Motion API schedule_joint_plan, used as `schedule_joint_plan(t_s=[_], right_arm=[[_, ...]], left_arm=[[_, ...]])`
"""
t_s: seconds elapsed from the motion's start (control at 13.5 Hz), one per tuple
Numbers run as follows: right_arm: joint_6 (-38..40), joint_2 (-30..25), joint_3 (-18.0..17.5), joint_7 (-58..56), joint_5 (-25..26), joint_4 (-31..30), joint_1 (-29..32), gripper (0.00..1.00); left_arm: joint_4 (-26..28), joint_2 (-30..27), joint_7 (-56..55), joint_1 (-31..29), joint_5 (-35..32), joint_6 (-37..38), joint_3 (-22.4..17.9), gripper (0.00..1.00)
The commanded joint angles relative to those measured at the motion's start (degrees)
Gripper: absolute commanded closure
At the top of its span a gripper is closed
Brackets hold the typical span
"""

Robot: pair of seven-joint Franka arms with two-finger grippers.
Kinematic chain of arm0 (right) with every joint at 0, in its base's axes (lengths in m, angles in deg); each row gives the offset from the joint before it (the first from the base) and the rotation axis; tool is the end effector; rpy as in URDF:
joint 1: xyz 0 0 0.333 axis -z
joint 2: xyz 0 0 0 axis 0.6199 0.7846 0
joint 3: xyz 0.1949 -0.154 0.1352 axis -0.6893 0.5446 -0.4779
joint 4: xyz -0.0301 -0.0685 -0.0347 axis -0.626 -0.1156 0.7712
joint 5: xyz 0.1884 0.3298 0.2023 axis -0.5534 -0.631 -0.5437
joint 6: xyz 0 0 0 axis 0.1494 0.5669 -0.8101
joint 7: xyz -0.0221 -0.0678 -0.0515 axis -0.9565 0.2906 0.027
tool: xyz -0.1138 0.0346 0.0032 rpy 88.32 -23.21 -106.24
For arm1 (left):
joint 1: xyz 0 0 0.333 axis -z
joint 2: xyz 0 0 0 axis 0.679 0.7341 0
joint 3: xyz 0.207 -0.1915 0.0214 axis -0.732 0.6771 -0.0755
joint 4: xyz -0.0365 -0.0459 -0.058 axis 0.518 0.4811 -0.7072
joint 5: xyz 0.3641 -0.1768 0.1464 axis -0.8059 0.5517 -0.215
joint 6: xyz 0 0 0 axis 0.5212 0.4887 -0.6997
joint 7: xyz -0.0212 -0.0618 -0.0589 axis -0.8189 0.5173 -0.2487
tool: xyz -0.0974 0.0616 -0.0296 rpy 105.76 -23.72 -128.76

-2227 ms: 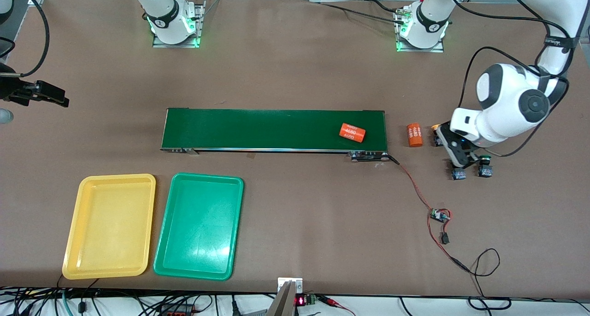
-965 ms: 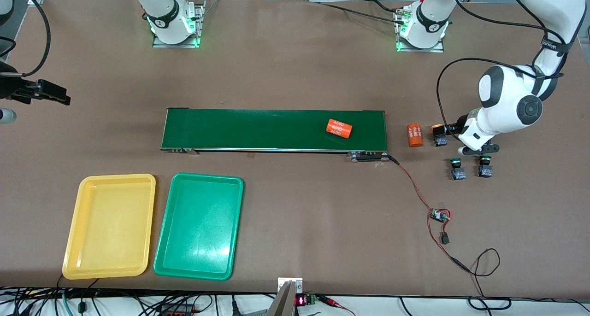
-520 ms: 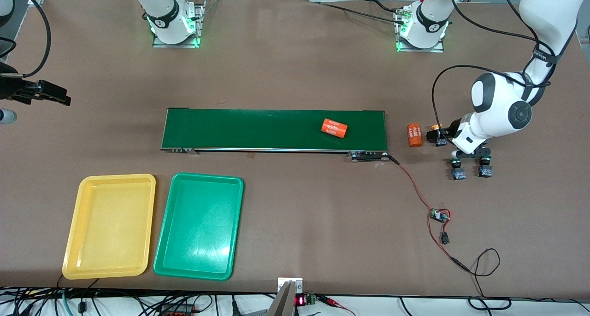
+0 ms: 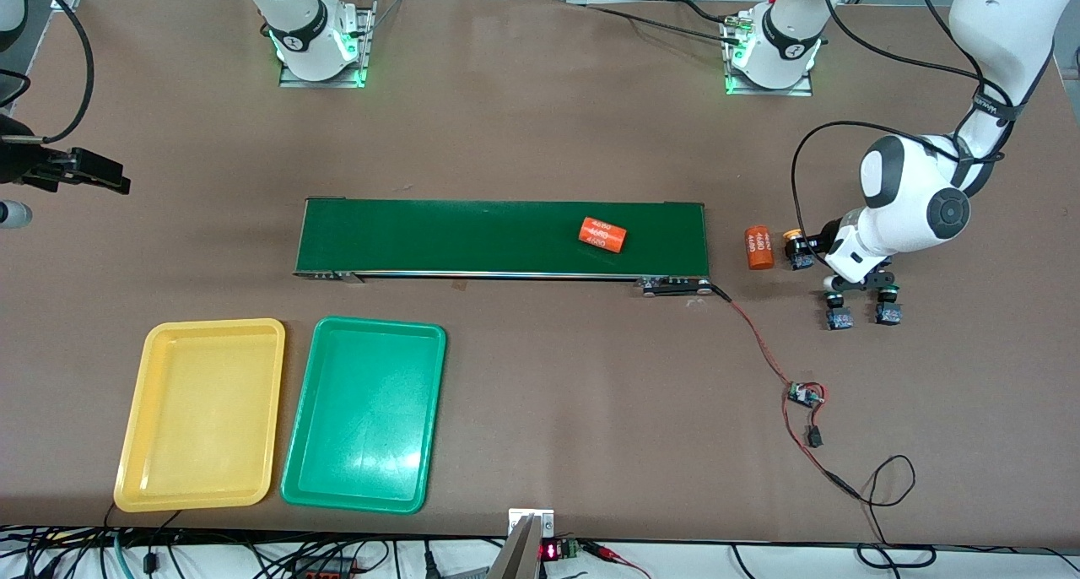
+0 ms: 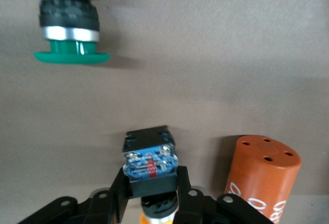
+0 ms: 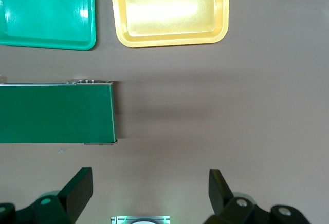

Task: Sort buttons by color to trays
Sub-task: 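Grasp the orange-capped button with the left gripper and lift, then lower the button onto the green belt and release it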

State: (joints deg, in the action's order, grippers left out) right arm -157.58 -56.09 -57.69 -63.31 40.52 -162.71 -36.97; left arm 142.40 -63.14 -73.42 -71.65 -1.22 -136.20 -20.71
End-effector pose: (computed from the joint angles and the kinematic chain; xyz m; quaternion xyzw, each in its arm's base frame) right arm 0.6035 -0.0566 0.5189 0.9970 -0.0068 -0.0752 0.0156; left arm 0.5122 0.0180 0.1042 0.9889 0.0751 -0.1065 0.0708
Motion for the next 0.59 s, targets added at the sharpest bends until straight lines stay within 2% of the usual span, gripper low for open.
schedule_joint_plan(t_s=[0.0,0.3,0.52], right_arm=[[0.79,-0.01,-0.37,-0.35,-0.29,0.46,0.51,0.00],[0.52,0.35,-0.37,-0.35,-0.47,0.46,0.33,0.00],[0.43,0.35,-0.46,-0.35,-0.55,0.46,0.24,0.00]], left_arm=[[-1.35,-5.28,2.30,-0.13,-1.30,5.08,0.50,1.00],[-7.41,-10.65,7.31,3.99,-1.39,14.58,1.20,1.00],[-9.36,-11.18,7.50,11.54,-0.34,15.92,1.55,1.00]])
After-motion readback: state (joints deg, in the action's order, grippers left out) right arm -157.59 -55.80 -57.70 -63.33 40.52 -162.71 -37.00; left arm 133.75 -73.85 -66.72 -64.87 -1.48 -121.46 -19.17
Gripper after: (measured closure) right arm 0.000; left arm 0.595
